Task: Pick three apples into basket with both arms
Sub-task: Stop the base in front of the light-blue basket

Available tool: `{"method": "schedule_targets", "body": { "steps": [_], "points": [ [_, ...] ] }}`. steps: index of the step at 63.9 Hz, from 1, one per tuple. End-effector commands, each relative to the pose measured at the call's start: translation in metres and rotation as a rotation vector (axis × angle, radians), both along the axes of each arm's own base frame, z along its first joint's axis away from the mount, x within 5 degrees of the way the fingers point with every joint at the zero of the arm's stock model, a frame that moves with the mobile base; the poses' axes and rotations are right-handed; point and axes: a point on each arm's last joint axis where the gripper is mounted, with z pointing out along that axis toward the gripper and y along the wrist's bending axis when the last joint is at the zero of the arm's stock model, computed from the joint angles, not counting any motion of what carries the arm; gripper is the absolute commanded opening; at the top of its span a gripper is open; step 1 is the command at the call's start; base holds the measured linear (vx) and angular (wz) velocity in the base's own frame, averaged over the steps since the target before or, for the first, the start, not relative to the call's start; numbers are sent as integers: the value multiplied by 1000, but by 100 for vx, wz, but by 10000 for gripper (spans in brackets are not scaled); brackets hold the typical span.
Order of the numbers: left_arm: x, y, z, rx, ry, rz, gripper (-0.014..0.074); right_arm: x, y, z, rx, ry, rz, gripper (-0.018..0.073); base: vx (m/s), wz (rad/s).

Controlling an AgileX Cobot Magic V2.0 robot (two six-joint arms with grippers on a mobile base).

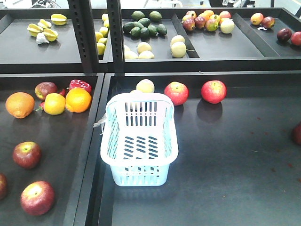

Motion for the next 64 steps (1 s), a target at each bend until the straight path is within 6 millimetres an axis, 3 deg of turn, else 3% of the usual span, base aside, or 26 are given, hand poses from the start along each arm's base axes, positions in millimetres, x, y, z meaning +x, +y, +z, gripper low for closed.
{"method": "schedule_targets", "body": {
  "steps": [1, 11, 21, 30, 39, 47, 64],
  "points": [
    [-5, 3, 19, -155, -112, 14, -6, 0, 0, 2, -3, -62, -5, -4, 0, 0],
    [-23, -2, 78, 2, -250, -17, -6, 0, 0, 2, -3, -62, -5, -4, 0, 0],
    [-48, -6, 138, 295, -376, 48, -6, 0, 0, 2, -3, -62, -5, -4, 0, 0],
    [-46, -15, 172, 561, -329, 16, -6, 0, 0, 2, -3, -62, -5, -4, 0, 0],
    [-22, -24, 198, 835, -227, -69, -6, 0, 0, 2, -3, -62, -5, -4, 0, 0],
    [15, -30, 217, 1038, -145, -186, -6, 0, 0, 2, -3, -62, -5, -4, 0, 0],
    [102, -46, 229, 1357, -120, -505, 29, 0, 0, 2, -3, -62, -5, -4, 0, 0]
  ]
}}
